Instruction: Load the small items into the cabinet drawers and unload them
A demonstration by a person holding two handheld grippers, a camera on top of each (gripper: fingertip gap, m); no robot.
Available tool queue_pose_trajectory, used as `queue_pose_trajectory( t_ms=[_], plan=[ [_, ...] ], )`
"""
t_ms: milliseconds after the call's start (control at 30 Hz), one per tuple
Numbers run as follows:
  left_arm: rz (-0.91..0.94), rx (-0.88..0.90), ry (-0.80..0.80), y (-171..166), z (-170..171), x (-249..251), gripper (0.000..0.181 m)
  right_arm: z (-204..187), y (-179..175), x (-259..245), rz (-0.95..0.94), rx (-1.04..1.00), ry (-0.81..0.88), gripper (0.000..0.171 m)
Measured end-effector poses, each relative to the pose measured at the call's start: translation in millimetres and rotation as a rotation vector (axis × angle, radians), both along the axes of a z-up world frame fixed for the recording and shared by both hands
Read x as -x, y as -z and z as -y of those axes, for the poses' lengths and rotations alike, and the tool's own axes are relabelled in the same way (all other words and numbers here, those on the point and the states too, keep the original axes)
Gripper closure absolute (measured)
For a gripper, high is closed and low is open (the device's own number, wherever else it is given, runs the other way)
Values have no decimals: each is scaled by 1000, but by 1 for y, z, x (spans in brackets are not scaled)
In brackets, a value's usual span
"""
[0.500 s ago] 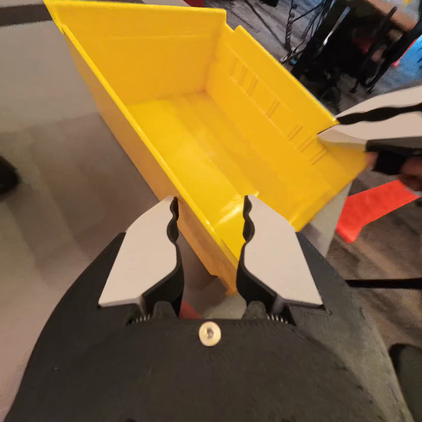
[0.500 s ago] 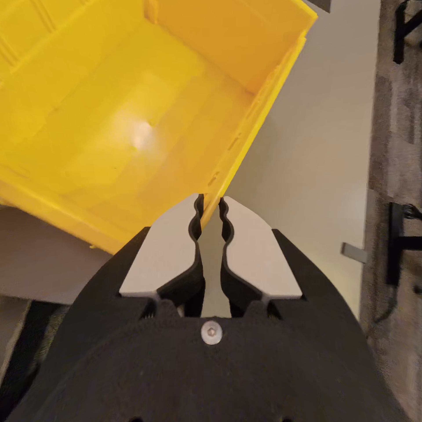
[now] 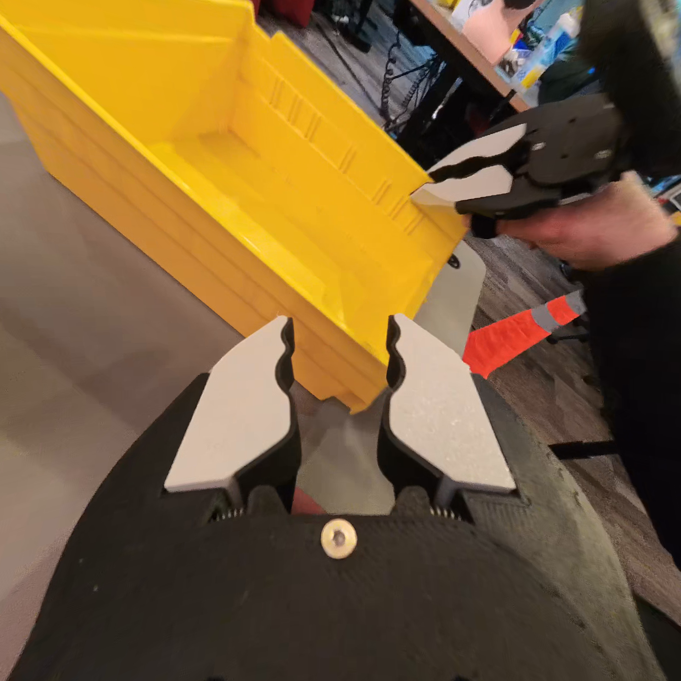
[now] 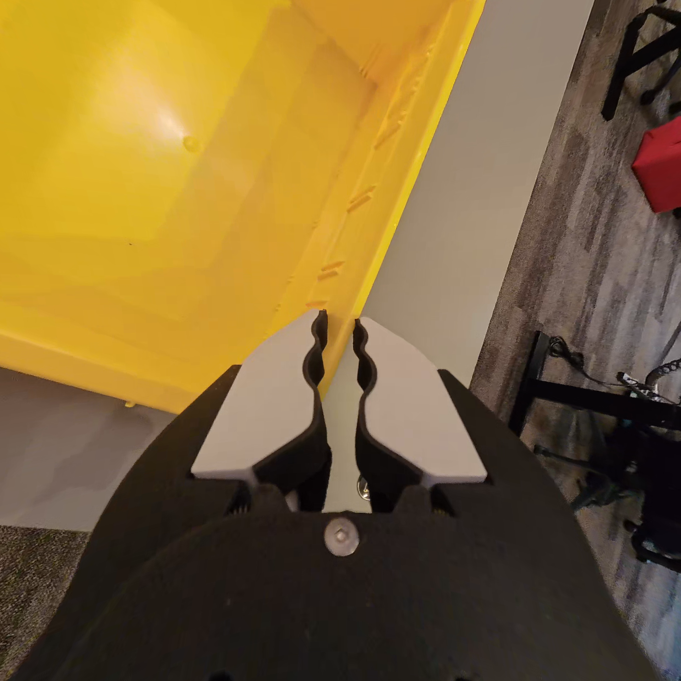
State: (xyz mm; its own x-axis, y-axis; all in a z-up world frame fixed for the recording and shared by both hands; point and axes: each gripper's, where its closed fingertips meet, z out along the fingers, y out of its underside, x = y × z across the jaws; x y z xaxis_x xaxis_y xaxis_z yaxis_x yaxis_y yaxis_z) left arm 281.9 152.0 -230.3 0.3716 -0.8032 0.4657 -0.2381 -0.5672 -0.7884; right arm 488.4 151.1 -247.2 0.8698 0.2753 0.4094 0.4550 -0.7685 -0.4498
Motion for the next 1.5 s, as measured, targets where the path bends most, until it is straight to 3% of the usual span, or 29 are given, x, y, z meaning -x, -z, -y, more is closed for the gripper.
queue_pose_trajectory(
  t_ms=[33, 133, 267, 400, 533, 633, 833, 900, 967, 1033, 1500],
  plan=[
    [2, -27, 13, -10, 4, 9, 134, -1, 0, -1, 9, 2, -8, 158],
    [-14, -143, 42, -49, 18, 55, 126, -1, 0, -2, 31, 3, -23, 158],
    [-111, -294, -90, -87, 2, 164, 121, -1, -1, -1, 22, -7, -15, 158],
    [-313, -328, -328, -84, -36, 306, 122, -1, -1, -1, 51, -10, -13, 158],
    [-597, -404, -664, -77, -68, 471, 119, -1, -1, -1, 49, -9, 1, 158],
    [-693, -266, -753, -46, -62, 546, 112, -1, -1, -1, 31, -9, 2, 158],
    [-800, -175, -748, -12, -45, 579, 114, 0, -1, -1, 65, -6, 2, 158],
    [-839, -141, -722, 4, -42, 581, 127, 0, -1, -1, 64, -6, 7, 158],
    [-863, -145, -738, 15, -45, 587, 156, 0, -1, -1, 62, -7, 11, 158],
    [-824, -170, -799, 12, -52, 593, 173, 0, -1, -1, 66, -7, 11, 158],
    [-798, -130, -911, 14, -89, 642, 174, 0, -1, -1, 56, -17, 11, 159]
  ],
)
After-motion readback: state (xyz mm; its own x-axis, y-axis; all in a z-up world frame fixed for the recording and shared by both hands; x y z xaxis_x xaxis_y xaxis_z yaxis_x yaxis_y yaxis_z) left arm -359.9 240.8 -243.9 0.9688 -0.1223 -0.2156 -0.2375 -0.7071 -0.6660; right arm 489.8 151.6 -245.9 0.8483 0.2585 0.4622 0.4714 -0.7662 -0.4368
